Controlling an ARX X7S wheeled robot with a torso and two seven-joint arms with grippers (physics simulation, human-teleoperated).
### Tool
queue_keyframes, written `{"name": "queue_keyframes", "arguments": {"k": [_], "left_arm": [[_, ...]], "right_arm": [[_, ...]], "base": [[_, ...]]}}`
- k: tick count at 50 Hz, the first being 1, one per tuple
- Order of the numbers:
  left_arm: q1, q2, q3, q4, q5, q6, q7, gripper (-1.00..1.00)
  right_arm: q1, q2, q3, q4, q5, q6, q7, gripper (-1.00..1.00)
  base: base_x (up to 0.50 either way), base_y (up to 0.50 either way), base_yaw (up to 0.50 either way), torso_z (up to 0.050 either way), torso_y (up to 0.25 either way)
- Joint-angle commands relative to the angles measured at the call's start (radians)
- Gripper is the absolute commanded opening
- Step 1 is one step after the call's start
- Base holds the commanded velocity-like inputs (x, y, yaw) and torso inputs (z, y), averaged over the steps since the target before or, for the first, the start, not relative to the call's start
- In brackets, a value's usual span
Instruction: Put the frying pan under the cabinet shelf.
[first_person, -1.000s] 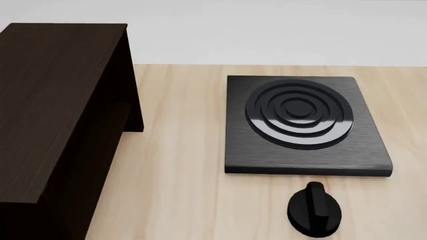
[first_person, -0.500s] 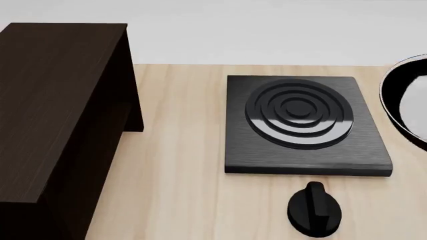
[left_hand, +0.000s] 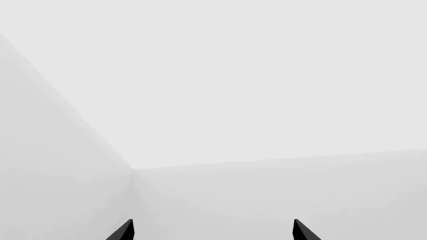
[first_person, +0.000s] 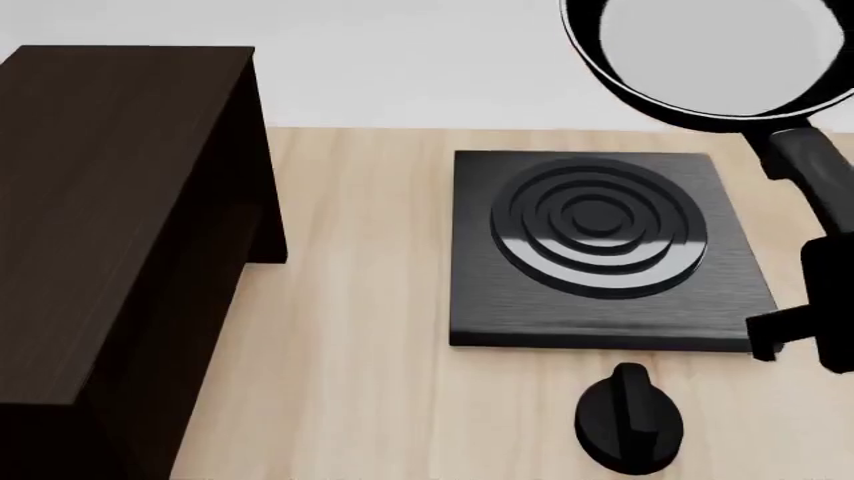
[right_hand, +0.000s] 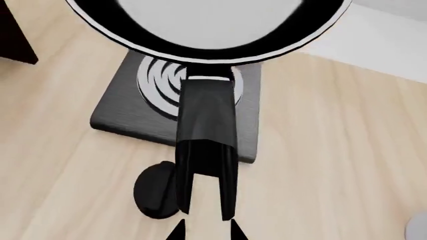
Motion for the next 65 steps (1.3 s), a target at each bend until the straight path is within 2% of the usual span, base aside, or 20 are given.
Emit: {"name": "queue_keyframes", "arguments": {"k": [1,18,25,43,65], "left_arm": [[-0.016,-0.021,0.008,0.002,-0.009,0.001,-0.01,1.0],[-0.047,-0.048,0.027,-0.006,-0.044,0.012,-0.04,1.0],[-0.03,-0.028,0.018,-0.006,-0.006,0.015,-0.011,1.0],[-0.044,-0.066,0.013,-0.005,-0.054,0.033,-0.041,1.0],[-0.012,-0.088,-0.026,0.003,-0.063,0.044,-0.039,1.0]], "right_arm": [[0.091,-0.096,0.018,-0.002,-0.075,-0.004,-0.034,-1.0],[0.085,-0.128,0.007,-0.055,-0.037,-0.009,-0.043,-1.0],[0.065,-0.128,0.0,-0.087,-0.03,-0.013,-0.06,-1.0],[0.063,-0.114,-0.025,-0.176,0.003,0.035,-0.113,-1.0],[0.044,-0.152,-0.086,-0.225,0.047,0.041,-0.078,-1.0]], "base": [[0.0,0.0,0.0,0.0,-0.078],[0.0,0.0,0.0,0.0,-0.136],[0.0,0.0,0.0,0.0,-0.182],[0.0,0.0,0.0,0.0,0.001],[0.0,0.0,0.0,0.0,0.001]]}}
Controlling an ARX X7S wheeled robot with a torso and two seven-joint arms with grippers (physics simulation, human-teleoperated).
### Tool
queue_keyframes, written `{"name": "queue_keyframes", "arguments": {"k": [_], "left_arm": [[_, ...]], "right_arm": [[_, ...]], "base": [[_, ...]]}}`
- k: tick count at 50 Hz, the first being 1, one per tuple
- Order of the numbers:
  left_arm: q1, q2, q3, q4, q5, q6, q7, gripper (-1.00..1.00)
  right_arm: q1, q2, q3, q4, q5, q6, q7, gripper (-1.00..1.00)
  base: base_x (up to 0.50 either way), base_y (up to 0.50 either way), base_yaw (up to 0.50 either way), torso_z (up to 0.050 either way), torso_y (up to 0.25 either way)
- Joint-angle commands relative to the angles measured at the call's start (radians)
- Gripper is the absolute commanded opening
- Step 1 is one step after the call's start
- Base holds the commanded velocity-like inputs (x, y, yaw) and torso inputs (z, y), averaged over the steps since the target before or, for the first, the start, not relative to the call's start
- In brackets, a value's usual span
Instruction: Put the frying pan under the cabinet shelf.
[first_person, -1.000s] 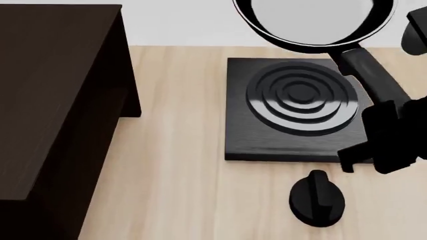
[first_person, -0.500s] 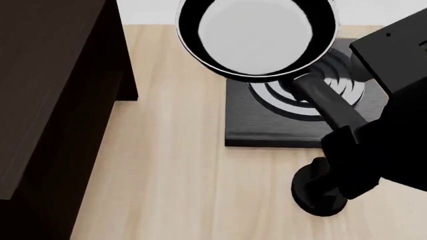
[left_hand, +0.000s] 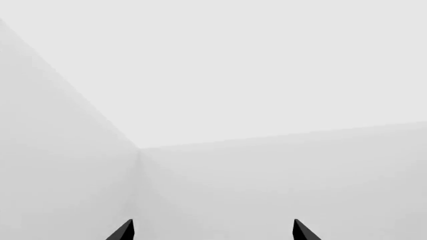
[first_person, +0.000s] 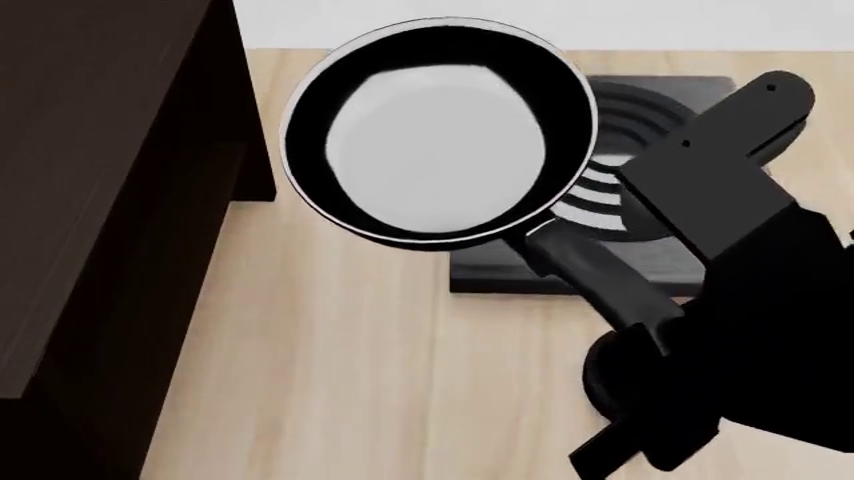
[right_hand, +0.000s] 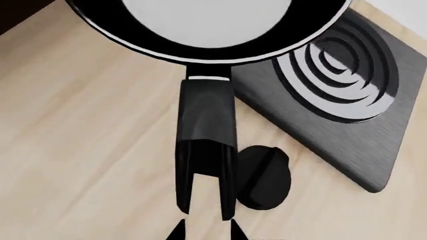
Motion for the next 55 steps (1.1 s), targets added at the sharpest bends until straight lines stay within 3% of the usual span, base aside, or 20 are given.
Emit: {"name": "queue_keyframes", "arguments": {"k": [1,24,55], "left_arm": [[0.017,-0.007,-0.018,0.005,0.002,0.004,0.005,1.0],[0.025,-0.03,-0.031,0.004,-0.014,0.014,-0.002,1.0],[0.014,-0.027,-0.003,0.003,0.001,0.02,-0.004,1.0]], "right_arm": [[0.021,-0.021,0.005,-0.028,-0.023,-0.001,0.02,-1.0],[-0.039,-0.088,-0.062,-0.067,-0.056,-0.017,0.01,-1.0],[-0.133,-0.061,-0.118,-0.129,-0.117,-0.048,-0.028,-1.0]], "base": [[0.0,0.0,0.0,0.0,0.0],[0.0,0.0,0.0,0.001,0.001],[0.0,0.0,0.0,0.0,0.002]]}}
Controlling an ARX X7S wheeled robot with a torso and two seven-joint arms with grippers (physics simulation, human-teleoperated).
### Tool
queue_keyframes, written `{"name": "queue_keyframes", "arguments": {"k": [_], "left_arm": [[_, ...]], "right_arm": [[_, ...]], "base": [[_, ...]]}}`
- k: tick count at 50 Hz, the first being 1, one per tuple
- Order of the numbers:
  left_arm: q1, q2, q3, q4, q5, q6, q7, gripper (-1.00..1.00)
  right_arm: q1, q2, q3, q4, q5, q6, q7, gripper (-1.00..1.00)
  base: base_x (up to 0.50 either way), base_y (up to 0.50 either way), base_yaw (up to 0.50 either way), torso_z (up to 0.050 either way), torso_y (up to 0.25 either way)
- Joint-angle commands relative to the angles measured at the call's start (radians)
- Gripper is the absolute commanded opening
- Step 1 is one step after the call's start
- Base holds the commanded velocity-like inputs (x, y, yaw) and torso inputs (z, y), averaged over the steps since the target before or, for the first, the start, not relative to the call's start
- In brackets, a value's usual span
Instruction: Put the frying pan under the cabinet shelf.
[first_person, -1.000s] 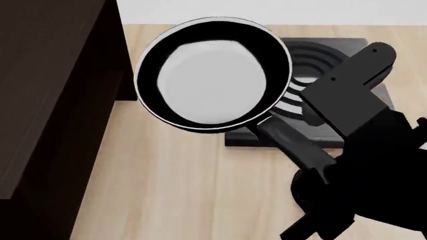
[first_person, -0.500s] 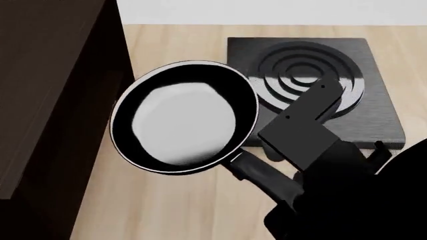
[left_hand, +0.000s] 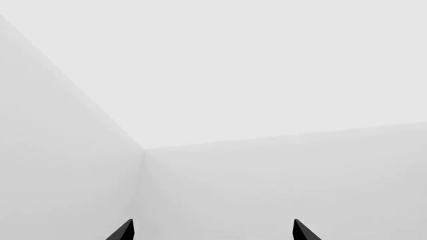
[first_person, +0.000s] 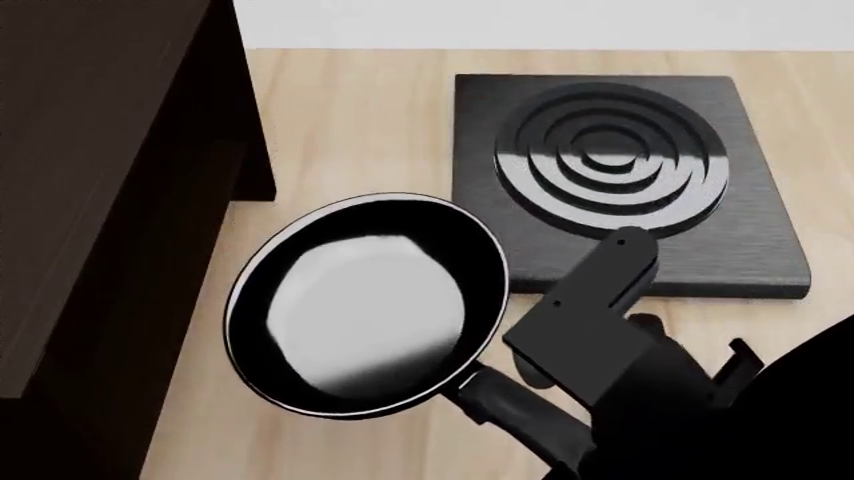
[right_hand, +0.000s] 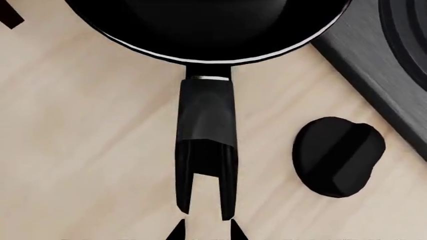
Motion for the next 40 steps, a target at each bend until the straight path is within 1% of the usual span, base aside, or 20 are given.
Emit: {"name": "queue_keyframes", "arguments": {"k": [1,10,20,27,30,40], "left_arm": [[-0.006,-0.002,0.012,0.001,-0.003,0.004,-0.008,1.0],[0.006,-0.01,-0.001,0.002,-0.004,0.006,-0.005,1.0],[0.02,-0.024,-0.018,0.004,-0.011,0.008,-0.004,1.0],[0.045,-0.022,-0.037,0.009,-0.003,0.006,0.004,1.0],[0.046,-0.032,-0.044,0.006,-0.006,0.004,0.007,1.0],[0.074,-0.039,-0.071,0.011,0.006,-0.003,0.021,1.0]], "right_arm": [[-0.008,-0.004,0.014,-0.014,-0.077,-0.018,-0.021,-1.0],[-0.043,-0.019,-0.003,-0.013,-0.117,-0.041,-0.042,-1.0],[-0.073,-0.059,-0.021,-0.008,-0.165,-0.071,-0.072,-1.0],[-0.094,-0.106,-0.033,0.027,-0.237,-0.112,-0.12,-1.0],[-0.105,-0.13,-0.046,0.046,-0.277,-0.129,-0.15,-1.0],[-0.126,-0.178,-0.068,0.086,-0.343,-0.169,-0.198,-1.0]], "base": [[0.0,0.0,0.0,0.0,0.0],[0.0,0.0,0.0,0.0,0.001],[0.0,0.0,0.0,0.0,0.001],[0.0,0.0,0.0,0.001,0.001],[0.0,0.0,0.0,0.0,0.003],[0.0,0.0,0.0,0.0,0.001]]}}
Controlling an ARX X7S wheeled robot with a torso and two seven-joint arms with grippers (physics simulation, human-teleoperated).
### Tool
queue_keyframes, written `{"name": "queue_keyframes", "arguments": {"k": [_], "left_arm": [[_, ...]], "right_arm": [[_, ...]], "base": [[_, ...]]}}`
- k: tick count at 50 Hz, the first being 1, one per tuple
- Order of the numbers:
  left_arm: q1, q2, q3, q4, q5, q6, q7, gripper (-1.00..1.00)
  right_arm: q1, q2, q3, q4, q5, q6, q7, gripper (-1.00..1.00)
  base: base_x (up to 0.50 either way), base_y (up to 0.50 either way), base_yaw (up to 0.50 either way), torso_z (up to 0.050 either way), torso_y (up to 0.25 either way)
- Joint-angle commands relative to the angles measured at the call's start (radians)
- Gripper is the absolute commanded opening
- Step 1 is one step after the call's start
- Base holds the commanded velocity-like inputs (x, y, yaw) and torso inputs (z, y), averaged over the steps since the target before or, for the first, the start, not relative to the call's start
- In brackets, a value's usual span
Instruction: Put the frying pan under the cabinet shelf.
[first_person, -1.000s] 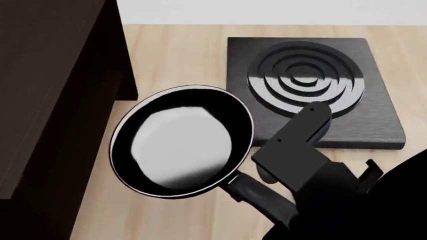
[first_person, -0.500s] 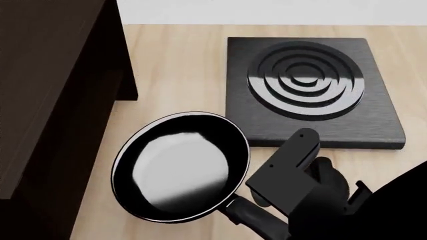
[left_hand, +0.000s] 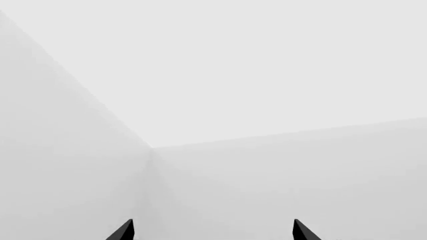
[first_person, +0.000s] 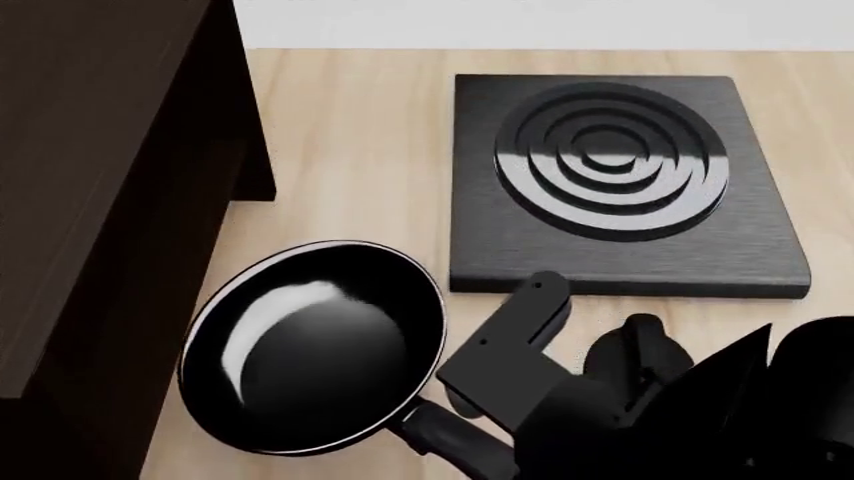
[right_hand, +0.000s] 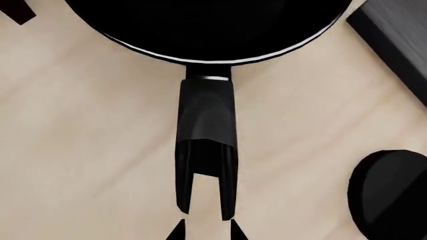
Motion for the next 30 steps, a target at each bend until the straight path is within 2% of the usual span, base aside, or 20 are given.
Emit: {"name": "queue_keyframes", "arguments": {"k": [1,30], "left_arm": [[0.025,-0.01,-0.025,0.004,0.007,-0.005,0.011,1.0],[0.068,-0.023,-0.063,0.008,0.025,-0.013,0.036,1.0]], "right_arm": [[-0.006,-0.061,0.007,0.043,-0.117,-0.055,-0.057,-1.0],[-0.031,-0.221,-0.067,0.244,-0.315,-0.193,-0.241,-1.0]], "base": [[0.0,0.0,0.0,0.0,0.0],[0.0,0.0,0.0,0.001,0.001]]}}
